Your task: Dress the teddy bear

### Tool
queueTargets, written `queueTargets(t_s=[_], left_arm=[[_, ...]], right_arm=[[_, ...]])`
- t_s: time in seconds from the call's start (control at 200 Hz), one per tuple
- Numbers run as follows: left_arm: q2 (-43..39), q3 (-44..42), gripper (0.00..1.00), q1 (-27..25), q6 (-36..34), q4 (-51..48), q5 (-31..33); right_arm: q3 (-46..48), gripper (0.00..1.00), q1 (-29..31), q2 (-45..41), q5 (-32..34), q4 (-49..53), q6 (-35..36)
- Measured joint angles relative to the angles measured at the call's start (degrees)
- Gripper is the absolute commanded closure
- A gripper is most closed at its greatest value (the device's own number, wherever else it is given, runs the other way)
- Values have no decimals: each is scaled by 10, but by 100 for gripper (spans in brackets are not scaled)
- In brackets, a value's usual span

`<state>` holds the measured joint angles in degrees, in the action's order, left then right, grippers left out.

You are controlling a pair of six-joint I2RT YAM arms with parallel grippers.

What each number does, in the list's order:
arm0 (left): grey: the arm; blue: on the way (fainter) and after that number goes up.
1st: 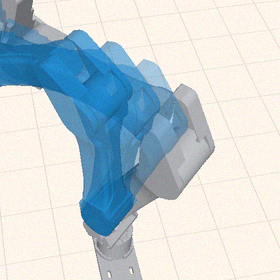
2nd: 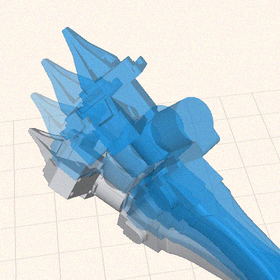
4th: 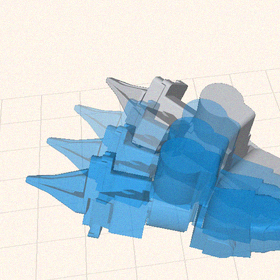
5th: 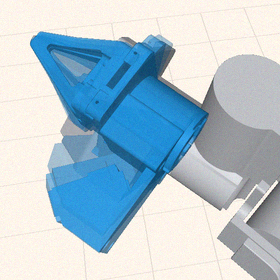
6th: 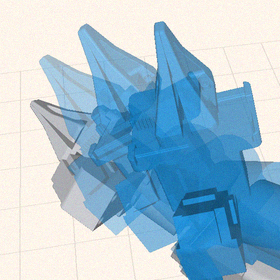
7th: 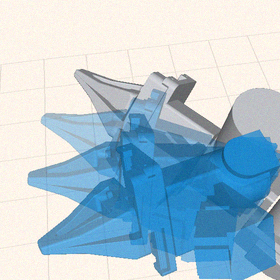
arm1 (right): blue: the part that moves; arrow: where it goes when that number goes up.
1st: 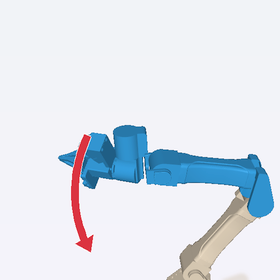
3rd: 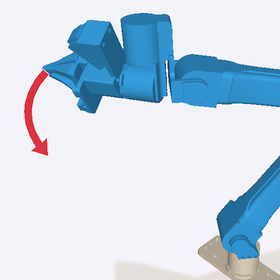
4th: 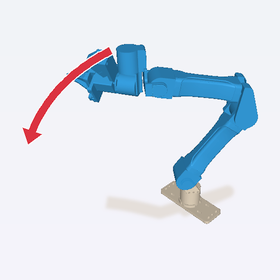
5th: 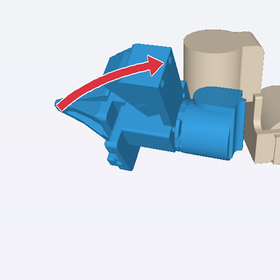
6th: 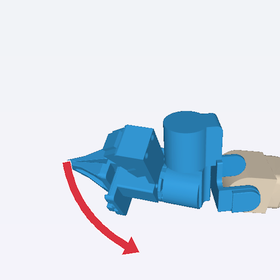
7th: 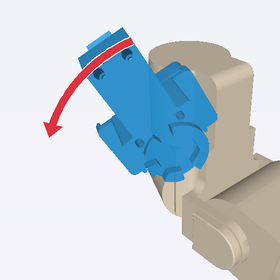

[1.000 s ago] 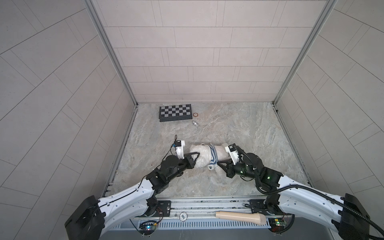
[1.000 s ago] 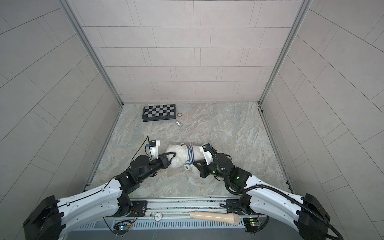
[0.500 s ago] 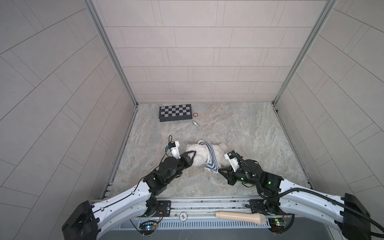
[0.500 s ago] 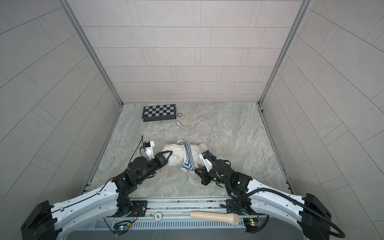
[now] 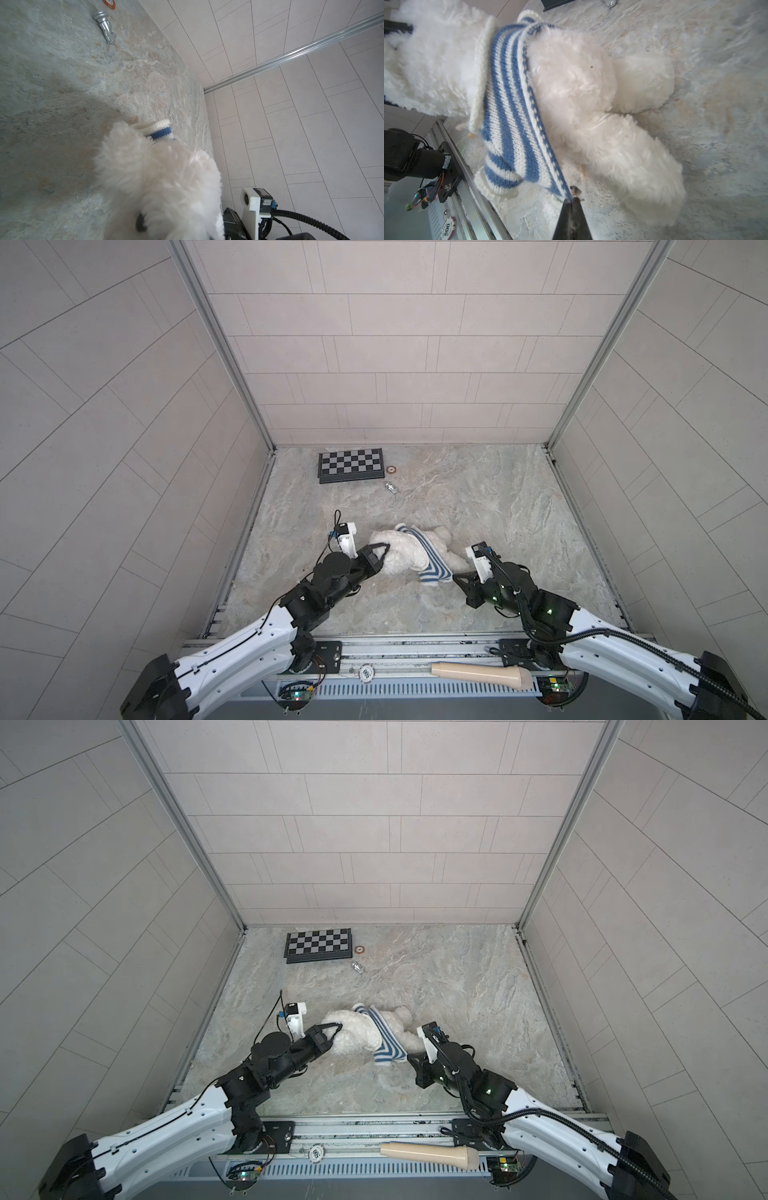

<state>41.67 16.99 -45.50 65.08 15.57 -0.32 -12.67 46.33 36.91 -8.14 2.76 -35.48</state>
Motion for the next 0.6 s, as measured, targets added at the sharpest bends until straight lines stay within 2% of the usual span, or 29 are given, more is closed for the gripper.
queueTargets(t_s=[0.245,0.601], left_arm=[[-19,8,100,39,-5,-45,-60],[-43,23,100,54,-36,-85,-94]], right_arm=[[-1,100,-7,4,33,10,8],[-31,100,-7,33,48,14,28]])
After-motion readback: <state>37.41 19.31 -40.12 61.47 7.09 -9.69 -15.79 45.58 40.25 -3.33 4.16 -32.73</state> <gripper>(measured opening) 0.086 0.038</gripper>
